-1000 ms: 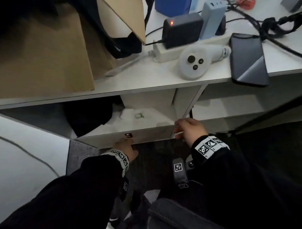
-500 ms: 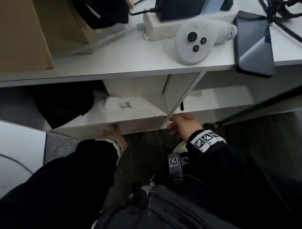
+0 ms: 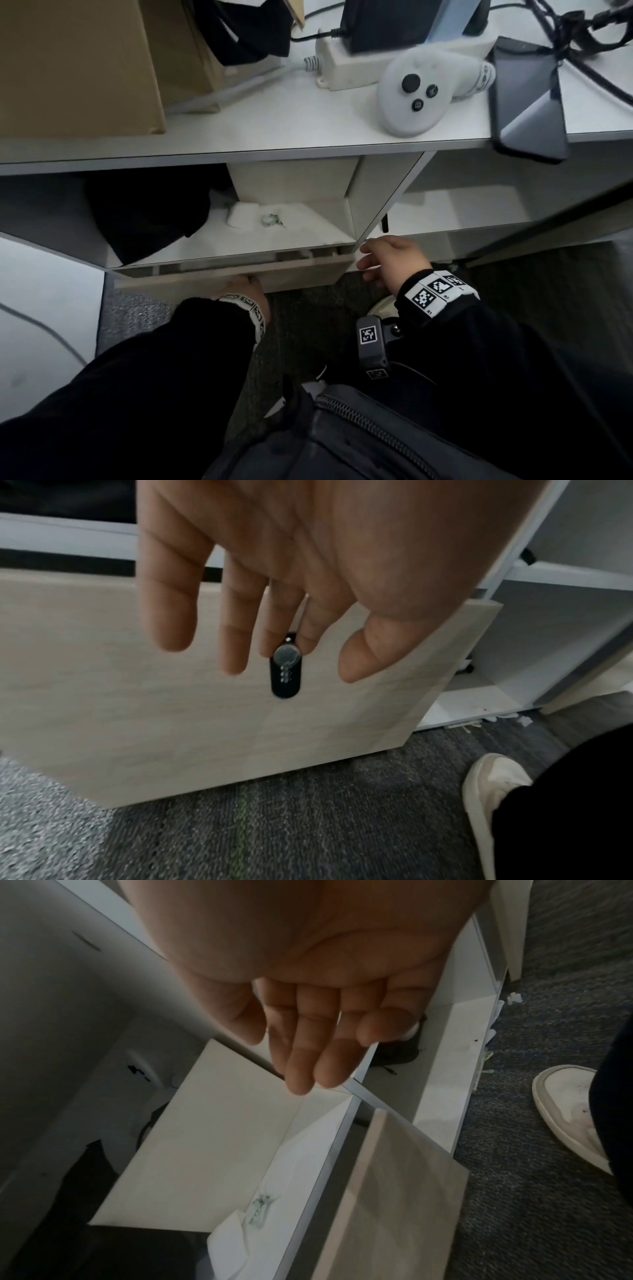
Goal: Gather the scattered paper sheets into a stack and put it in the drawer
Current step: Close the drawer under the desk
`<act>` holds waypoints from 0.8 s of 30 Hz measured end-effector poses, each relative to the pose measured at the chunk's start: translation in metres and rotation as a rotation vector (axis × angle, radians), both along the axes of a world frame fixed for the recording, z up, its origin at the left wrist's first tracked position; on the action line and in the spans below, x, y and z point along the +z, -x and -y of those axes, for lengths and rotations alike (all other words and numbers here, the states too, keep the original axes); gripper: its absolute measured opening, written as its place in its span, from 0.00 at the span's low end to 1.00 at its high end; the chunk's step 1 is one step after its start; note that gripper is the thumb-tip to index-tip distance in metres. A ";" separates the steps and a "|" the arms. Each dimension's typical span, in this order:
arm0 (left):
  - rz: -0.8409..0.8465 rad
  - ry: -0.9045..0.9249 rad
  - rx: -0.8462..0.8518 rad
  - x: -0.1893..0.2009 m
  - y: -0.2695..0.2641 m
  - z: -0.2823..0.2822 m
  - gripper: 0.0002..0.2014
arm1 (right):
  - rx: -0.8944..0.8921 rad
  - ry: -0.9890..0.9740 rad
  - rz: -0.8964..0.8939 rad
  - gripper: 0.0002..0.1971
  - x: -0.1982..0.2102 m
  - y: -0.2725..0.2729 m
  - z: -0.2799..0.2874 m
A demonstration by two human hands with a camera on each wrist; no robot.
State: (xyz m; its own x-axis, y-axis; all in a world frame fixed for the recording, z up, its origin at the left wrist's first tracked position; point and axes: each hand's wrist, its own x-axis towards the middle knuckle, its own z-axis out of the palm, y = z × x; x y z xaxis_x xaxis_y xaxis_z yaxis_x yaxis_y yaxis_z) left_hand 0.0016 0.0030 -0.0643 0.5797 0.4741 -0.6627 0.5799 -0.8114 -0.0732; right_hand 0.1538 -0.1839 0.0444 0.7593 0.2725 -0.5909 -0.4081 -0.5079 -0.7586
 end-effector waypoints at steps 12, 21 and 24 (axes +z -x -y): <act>0.188 0.321 -0.221 0.030 -0.018 0.040 0.22 | -0.020 -0.025 0.058 0.11 0.013 0.007 0.005; -0.082 0.276 -0.310 0.045 -0.038 0.059 0.14 | -0.070 -0.024 0.109 0.12 0.025 0.002 0.027; 0.034 0.338 -0.334 0.069 -0.056 0.071 0.17 | -0.098 -0.044 0.142 0.10 0.037 0.000 0.036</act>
